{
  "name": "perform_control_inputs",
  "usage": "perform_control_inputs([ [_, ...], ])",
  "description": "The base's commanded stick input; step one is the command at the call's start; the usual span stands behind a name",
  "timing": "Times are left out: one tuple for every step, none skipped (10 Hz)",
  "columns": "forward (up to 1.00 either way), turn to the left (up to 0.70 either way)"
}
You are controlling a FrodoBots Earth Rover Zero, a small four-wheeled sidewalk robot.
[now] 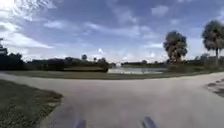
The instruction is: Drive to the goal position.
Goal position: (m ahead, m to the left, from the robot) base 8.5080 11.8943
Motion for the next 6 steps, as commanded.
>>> perform_control_inputs([
  [0.69,0.33],
  [0.69,0.33],
  [0.69,0.33],
  [0.69,0.33],
  [0.69,0.26],
  [0.69,0.04],
])
